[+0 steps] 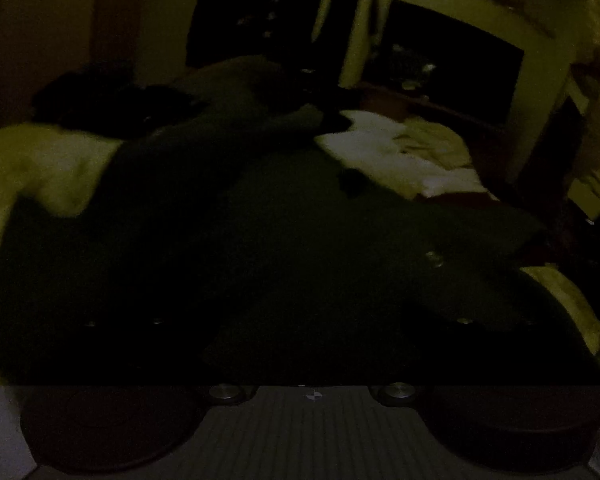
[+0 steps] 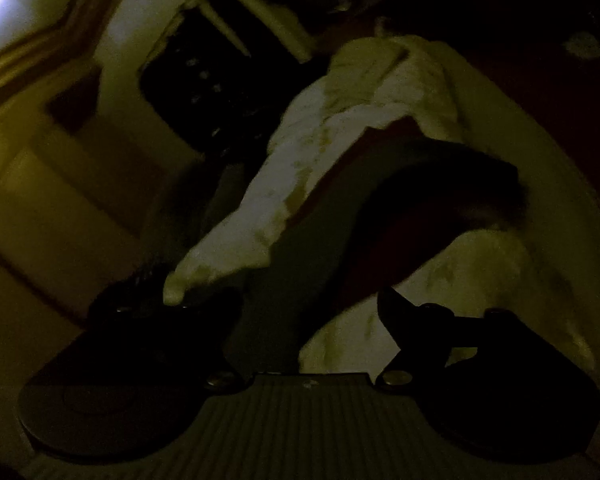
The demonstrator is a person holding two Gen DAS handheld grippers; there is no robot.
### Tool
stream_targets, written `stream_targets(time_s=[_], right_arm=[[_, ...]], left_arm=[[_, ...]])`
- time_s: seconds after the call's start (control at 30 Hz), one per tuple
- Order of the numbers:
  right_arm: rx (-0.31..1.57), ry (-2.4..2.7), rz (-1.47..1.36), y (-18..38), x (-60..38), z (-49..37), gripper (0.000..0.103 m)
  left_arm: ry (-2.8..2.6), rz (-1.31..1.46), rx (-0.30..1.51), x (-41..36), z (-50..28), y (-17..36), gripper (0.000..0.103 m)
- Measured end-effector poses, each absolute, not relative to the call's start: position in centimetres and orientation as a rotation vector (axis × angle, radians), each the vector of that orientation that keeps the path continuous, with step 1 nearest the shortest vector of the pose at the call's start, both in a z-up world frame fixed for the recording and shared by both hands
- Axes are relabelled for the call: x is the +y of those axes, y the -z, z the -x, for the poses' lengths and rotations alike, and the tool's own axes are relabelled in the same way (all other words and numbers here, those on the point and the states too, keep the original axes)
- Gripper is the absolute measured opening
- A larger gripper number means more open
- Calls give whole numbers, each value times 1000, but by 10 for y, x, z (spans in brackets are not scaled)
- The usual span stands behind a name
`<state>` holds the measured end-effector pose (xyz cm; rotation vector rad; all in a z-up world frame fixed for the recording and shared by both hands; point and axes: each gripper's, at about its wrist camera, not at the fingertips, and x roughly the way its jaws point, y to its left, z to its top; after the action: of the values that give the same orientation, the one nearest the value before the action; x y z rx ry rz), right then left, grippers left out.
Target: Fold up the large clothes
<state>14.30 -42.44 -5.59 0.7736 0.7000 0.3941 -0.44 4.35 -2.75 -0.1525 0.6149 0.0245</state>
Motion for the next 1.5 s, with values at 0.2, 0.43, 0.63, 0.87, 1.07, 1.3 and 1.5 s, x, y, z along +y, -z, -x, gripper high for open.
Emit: stream_targets(time_s=[0.2,0.43,0.63,0.87,1.07,1.3,1.5], right_arm=[[616,-292,-906,86,-432,-211,77],[544,-219,-1068,119,-429,-268,64],[451,-35,-1129,137,-469,-278,9],[402,56,-1244,165,-511,-262,9],[420,29,-1132,154,-499,-266,9],[383,-123,-877,90,-449,-257,9],[321,-545,-606,-7,-335,-234,9]], left_arm=[[45,15,619,-5,-48,45,103],[55,-75,656,-29,-67,78,103],[61,-88,641,-27,-60,82,103],[50,-46,649,-20,-58,82,103],[42,-18,659,-17,-51,77,103],[-12,15,660,-3,-36,67,103],[-100,-69,626,1,-15,61,103]])
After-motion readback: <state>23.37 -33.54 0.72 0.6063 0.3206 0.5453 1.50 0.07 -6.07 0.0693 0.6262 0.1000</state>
